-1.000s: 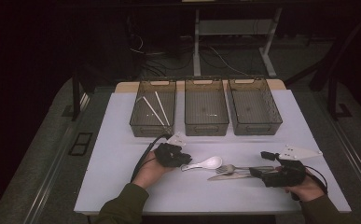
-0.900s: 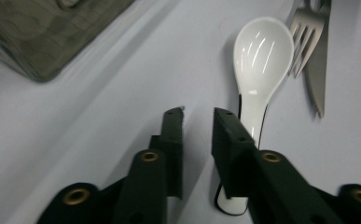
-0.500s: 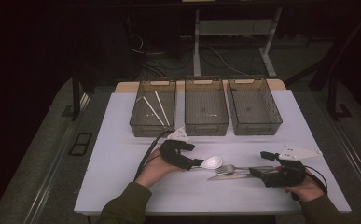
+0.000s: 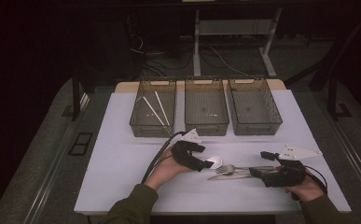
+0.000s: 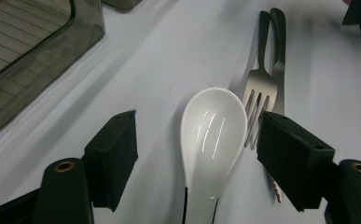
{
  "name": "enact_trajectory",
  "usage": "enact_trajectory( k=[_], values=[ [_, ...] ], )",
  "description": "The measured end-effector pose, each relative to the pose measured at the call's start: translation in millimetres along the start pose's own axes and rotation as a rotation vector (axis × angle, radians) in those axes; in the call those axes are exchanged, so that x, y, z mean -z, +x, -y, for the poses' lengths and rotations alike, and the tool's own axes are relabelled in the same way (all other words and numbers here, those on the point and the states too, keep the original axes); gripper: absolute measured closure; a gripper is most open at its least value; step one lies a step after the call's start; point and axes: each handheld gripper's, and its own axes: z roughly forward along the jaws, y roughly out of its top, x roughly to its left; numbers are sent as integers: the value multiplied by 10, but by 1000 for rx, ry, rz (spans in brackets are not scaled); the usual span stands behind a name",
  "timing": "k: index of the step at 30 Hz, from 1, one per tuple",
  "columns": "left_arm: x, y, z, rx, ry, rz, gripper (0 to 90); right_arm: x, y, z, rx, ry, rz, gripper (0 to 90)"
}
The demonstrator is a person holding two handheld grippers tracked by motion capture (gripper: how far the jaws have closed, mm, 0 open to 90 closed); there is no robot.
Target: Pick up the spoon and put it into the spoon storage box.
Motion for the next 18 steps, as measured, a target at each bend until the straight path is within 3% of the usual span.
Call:
enact_trajectory(
  k=[11,18],
  values=[
    [-72,-30,22,-21,31,10,364,0,-2,1,-2,1,1,183],
    [-102,-33,30,-61,58,9,432,2,-4,1,-1,-1,1,183]
  ],
)
